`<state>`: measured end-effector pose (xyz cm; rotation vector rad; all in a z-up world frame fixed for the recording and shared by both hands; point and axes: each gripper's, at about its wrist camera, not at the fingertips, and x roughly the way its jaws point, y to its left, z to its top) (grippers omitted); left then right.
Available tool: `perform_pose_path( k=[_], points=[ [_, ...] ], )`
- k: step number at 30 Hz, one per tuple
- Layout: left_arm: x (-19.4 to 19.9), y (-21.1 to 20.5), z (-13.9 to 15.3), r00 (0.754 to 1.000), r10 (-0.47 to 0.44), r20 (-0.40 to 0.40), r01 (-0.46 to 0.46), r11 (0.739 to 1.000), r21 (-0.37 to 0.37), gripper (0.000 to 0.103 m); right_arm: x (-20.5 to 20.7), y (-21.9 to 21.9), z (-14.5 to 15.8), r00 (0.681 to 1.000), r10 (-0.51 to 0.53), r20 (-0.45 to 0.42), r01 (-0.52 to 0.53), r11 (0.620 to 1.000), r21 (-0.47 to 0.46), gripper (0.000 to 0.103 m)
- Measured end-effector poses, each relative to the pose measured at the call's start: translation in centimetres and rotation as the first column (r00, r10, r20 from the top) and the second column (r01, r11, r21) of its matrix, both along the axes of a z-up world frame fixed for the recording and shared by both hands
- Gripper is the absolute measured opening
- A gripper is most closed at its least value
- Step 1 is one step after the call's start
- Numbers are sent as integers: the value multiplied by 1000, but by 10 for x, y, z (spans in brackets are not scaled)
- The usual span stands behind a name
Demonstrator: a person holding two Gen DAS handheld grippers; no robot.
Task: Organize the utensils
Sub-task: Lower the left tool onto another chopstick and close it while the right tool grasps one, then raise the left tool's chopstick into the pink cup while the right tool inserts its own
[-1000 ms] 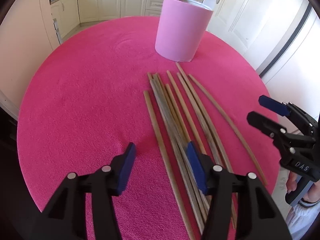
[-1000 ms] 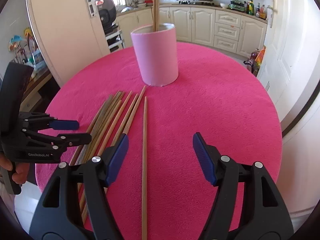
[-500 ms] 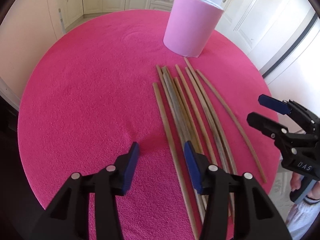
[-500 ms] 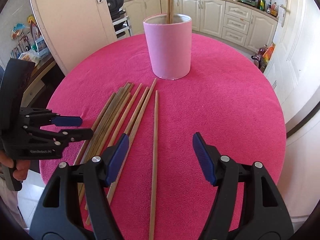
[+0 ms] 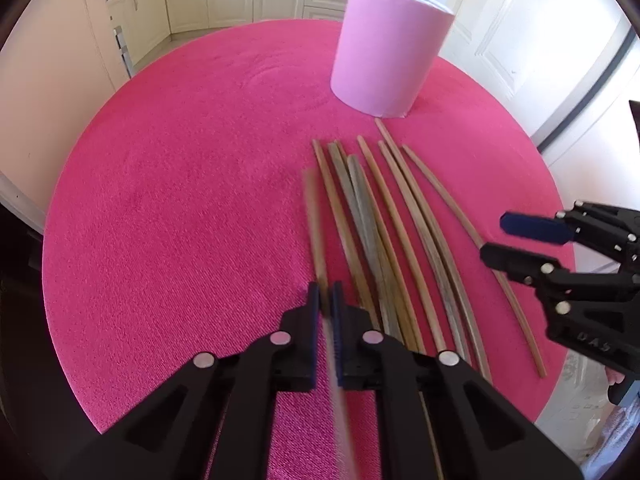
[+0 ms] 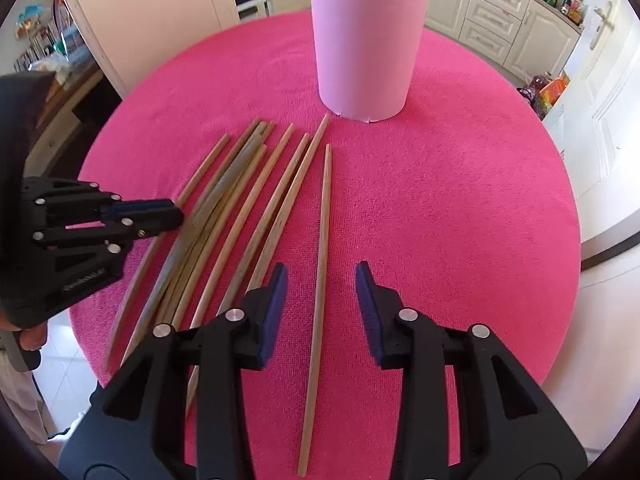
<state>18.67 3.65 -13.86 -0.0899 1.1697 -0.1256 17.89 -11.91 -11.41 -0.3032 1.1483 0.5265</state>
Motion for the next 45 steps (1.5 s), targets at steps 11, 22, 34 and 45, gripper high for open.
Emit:
perform_pose_path(
  k=[11, 22, 34, 45],
  points=[
    [-2, 8, 21, 996, 22, 81, -19, 999, -47, 5, 10, 8, -14, 999, -14, -46, 11, 999, -52, 8],
    [-8, 6, 68, 953, 43, 299, 1, 989, -148, 5, 4, -21, 11, 998, -59, 24, 55, 991, 118, 6],
    [-8, -16, 115, 790, 80, 609, 55, 978, -200, 5, 2, -55, 79, 967, -144, 211, 31, 887, 461, 6],
    [34, -37, 147, 596, 116, 795, 65, 979, -192, 5, 26, -71, 135, 894, -252, 370, -23, 800, 600, 6]
  ],
)
